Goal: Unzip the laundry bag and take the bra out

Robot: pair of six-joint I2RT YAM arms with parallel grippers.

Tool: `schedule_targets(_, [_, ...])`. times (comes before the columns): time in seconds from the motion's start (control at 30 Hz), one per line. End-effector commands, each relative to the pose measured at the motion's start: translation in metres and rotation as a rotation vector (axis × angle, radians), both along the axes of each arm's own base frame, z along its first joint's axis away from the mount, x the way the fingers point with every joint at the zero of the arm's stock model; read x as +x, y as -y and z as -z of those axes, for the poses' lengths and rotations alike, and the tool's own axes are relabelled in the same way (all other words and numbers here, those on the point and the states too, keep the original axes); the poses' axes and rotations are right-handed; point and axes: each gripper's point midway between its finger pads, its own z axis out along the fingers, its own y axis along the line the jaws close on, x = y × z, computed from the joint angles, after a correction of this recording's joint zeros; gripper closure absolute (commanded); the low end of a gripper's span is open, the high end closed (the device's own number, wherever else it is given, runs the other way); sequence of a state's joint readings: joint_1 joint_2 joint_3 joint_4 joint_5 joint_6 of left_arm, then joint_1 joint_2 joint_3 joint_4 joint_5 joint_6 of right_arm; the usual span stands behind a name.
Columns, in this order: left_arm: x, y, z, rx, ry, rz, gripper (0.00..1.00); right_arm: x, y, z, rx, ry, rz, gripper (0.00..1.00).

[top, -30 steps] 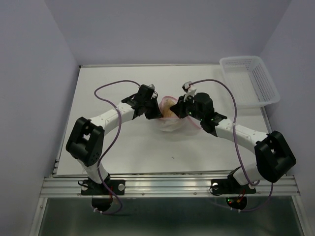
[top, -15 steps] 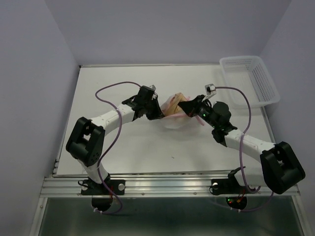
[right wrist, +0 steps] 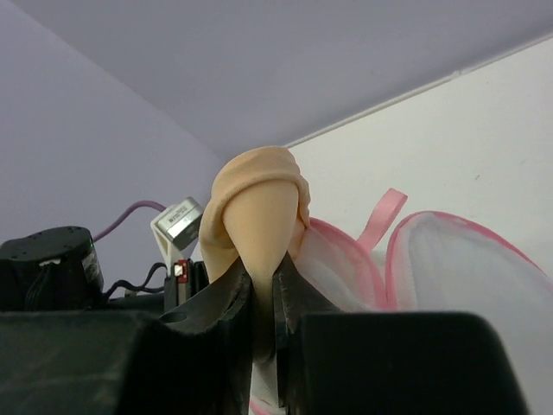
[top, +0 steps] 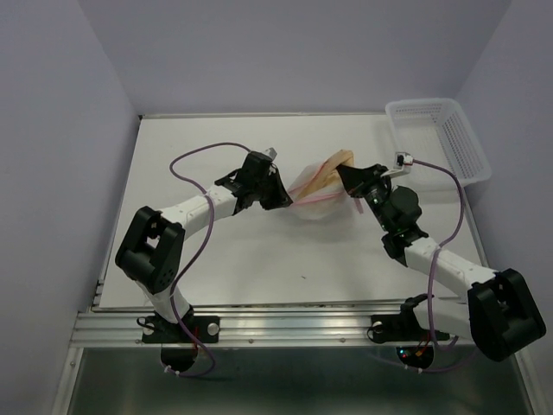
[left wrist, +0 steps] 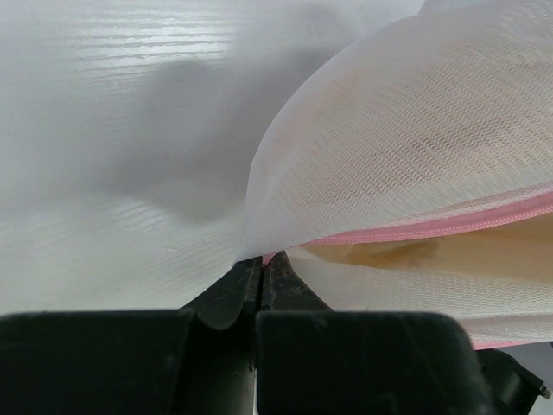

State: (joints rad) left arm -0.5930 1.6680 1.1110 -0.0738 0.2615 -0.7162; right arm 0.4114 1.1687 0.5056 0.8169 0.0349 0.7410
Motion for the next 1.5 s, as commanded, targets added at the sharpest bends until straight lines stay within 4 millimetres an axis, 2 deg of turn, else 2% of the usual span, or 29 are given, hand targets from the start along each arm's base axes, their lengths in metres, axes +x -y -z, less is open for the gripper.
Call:
schedule_targets(0.0, [-0.012, -0.036, 0.031, 0.15, -0.051, -0.029, 1.0, 0.002, 0.054, -0.081, 0.124, 0.223, 0.228, 0.85])
schedule_targets(0.07, [-0.011, -0.04, 0.032, 0.167, -0.049, -0.039, 1.0, 0.005, 0.068, -0.078, 0.136, 0.196, 0.298, 0.82])
schedule_targets(0.13, [-0.013, -0.042, 0.032, 0.169, -0.05, -0.041, 1.0, 0.007, 0.079, -0.081, 0.112, 0.198, 0.335, 0.82])
schedule_targets(0.17, [-0.014, -0.043, 0.032, 0.167, -0.05, -0.04, 1.0, 0.007, 0.079, -0.087, 0.085, 0.217, 0.338, 0.82])
schedule_targets(0.27, [-0.015, -0.041, 0.029, 0.153, -0.046, -0.028, 1.0, 0.012, 0.082, -0.09, 0.035, 0.213, 0.343, 0.83])
schedule_targets(0.3, [-0.015, -0.04, 0.027, 0.148, -0.039, -0.024, 1.0, 0.014, 0.08, -0.098, 0.022, 0.224, 0.337, 0.84])
schedule_targets(0.37, [-0.014, -0.038, 0.022, 0.137, -0.028, -0.02, 1.0, 0.02, 0.077, -0.095, -0.02, 0.202, 0.321, 0.85])
schedule_targets(0.4, [-0.013, -0.037, 0.017, 0.13, -0.015, -0.015, 1.0, 0.023, 0.08, -0.105, -0.033, 0.216, 0.332, 0.85])
schedule_targets(0.43, [-0.012, -0.036, 0.013, 0.123, -0.009, -0.016, 1.0, 0.025, 0.081, -0.105, -0.045, 0.208, 0.34, 0.85])
schedule_targets(0.47, [-0.011, -0.036, 0.008, 0.117, 0.004, -0.018, 1.0, 0.03, 0.09, -0.104, -0.073, 0.198, 0.368, 0.86])
schedule_targets(0.63, [-0.007, -0.035, -0.009, 0.101, 0.044, -0.02, 1.0, 0.039, 0.119, -0.122, -0.134, 0.2, 0.467, 0.86])
schedule_targets(0.67, [-0.008, -0.035, -0.011, 0.102, 0.05, -0.014, 1.0, 0.042, 0.13, -0.131, -0.16, 0.192, 0.516, 0.85])
schedule_targets(0.73, [-0.006, -0.035, -0.018, 0.097, 0.065, -0.016, 1.0, 0.048, 0.149, -0.131, -0.248, 0.169, 0.595, 0.85])
schedule_targets(0.77, [-0.006, -0.035, -0.02, 0.098, 0.071, -0.012, 1.0, 0.047, 0.157, -0.143, -0.266, 0.183, 0.64, 0.85])
schedule_targets(0.87, [-0.004, -0.036, -0.026, 0.098, 0.091, -0.013, 1.0, 0.053, 0.192, -0.155, -0.369, 0.16, 0.766, 0.85])
schedule_targets(1.0, [-0.004, -0.036, -0.028, 0.103, 0.096, -0.005, 1.0, 0.063, 0.234, -0.159, -0.438, 0.11, 0.88, 0.85])
schedule_targets(1.03, [-0.004, -0.036, -0.028, 0.102, 0.096, -0.004, 1.0, 0.065, 0.25, -0.156, -0.453, 0.091, 0.901, 0.85])
schedule_targets(1.1, [-0.004, -0.036, -0.029, 0.1, 0.096, -0.003, 1.0, 0.079, 0.266, -0.145, -0.473, 0.051, 0.914, 0.84])
schedule_targets(1.13, [-0.004, -0.036, -0.029, 0.1, 0.096, -0.003, 1.0, 0.083, 0.274, -0.15, -0.451, 0.054, 0.919, 0.83])
schedule_targets(1.17, [-0.004, -0.036, -0.029, 0.101, 0.095, -0.003, 1.0, 0.097, 0.286, -0.132, -0.474, 0.011, 0.897, 0.81])
schedule_targets(1.27, [-0.004, -0.036, -0.029, 0.104, 0.095, -0.005, 1.0, 0.116, 0.298, -0.117, -0.475, -0.042, 0.867, 0.81])
schedule_targets(1.37, [-0.004, -0.036, -0.029, 0.101, 0.093, -0.006, 1.0, 0.141, 0.307, -0.085, -0.484, -0.127, 0.828, 0.78])
schedule_targets(1.4, [-0.005, -0.036, -0.028, 0.101, 0.086, -0.009, 1.0, 0.151, 0.31, -0.065, -0.489, -0.179, 0.824, 0.68])
schedule_targets(1.43, [-0.005, -0.035, -0.028, 0.098, 0.09, -0.006, 1.0, 0.154, 0.312, -0.048, -0.502, -0.249, 0.812, 0.61])
schedule_targets(1.47, [-0.006, -0.035, -0.027, 0.095, 0.084, -0.004, 1.0, 0.157, 0.317, -0.056, -0.481, -0.262, 0.841, 0.31])
